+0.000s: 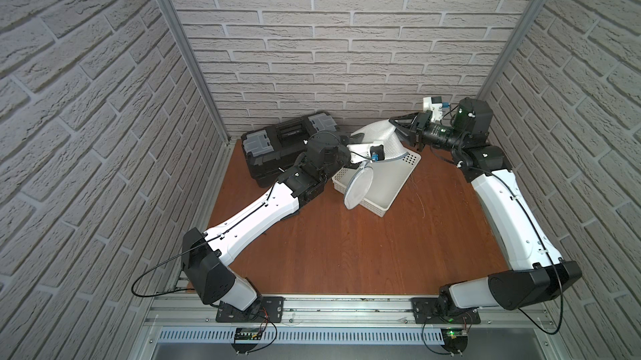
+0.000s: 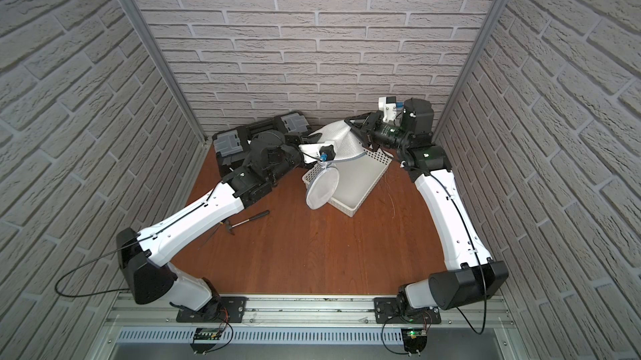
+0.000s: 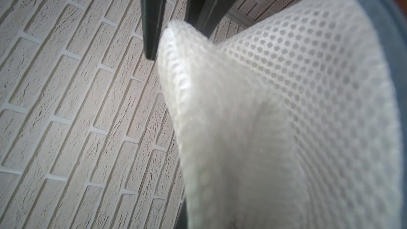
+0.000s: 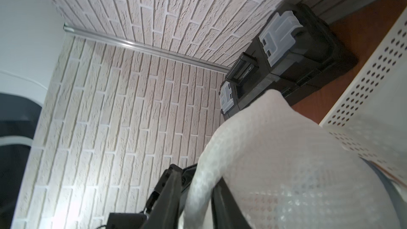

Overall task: Turn the laundry bag inside out
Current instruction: Turn over the laundry bag.

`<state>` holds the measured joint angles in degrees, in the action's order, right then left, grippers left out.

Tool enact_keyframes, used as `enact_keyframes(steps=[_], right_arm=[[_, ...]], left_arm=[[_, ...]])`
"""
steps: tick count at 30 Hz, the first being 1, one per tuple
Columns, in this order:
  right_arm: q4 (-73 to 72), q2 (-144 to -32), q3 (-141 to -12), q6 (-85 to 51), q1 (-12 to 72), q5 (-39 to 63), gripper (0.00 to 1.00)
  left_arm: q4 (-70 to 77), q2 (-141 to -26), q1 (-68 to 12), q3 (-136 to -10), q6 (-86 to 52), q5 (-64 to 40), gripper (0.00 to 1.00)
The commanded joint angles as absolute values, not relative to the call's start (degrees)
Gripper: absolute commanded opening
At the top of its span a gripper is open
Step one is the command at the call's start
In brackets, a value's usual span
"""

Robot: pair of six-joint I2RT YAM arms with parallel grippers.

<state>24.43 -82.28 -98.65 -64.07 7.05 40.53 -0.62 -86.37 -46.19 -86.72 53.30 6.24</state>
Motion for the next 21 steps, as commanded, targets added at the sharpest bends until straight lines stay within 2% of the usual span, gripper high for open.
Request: enact_keyframes(steps=[1, 4, 7, 11, 14, 21], right_arm=[[34.2, -81.6, -106.3, -51.0, 7.1, 37.0, 0.53], [42.2, -80.9, -109.7, -42.0, 6.6, 32.4, 0.64], [43.9, -78.0, -107.9, -34.3, 6.5, 27.8, 0.7], [41.7, -73.9, -102.1, -26.1, 6.7, 25.1, 0.73], [39.4, -71.8, -97.7, -21.2, 7.4, 27.8, 0.73], [24.6, -62.5, -75.9, -3.3, 19.5, 26.8, 0.73]], left_arm=[[-10.4, -84.4, -46.1, -89.9, 45.0, 7.2, 0.0], [-15.3, -83.8, -46.1, -92.8, 40.0, 11.5, 0.0], [-16.6, -82.5, -46.1, -93.2, 36.0, 15.3, 0.0], [-24.2, -82.7, -46.1, -96.9, 31.4, 19.7, 0.0], [-34.5, -84.6, -46.1, -102.0, 28.6, 24.0, 0.0], [-56.7, -89.3, -47.0, -111.7, 18.2, 32.1, 0.0]])
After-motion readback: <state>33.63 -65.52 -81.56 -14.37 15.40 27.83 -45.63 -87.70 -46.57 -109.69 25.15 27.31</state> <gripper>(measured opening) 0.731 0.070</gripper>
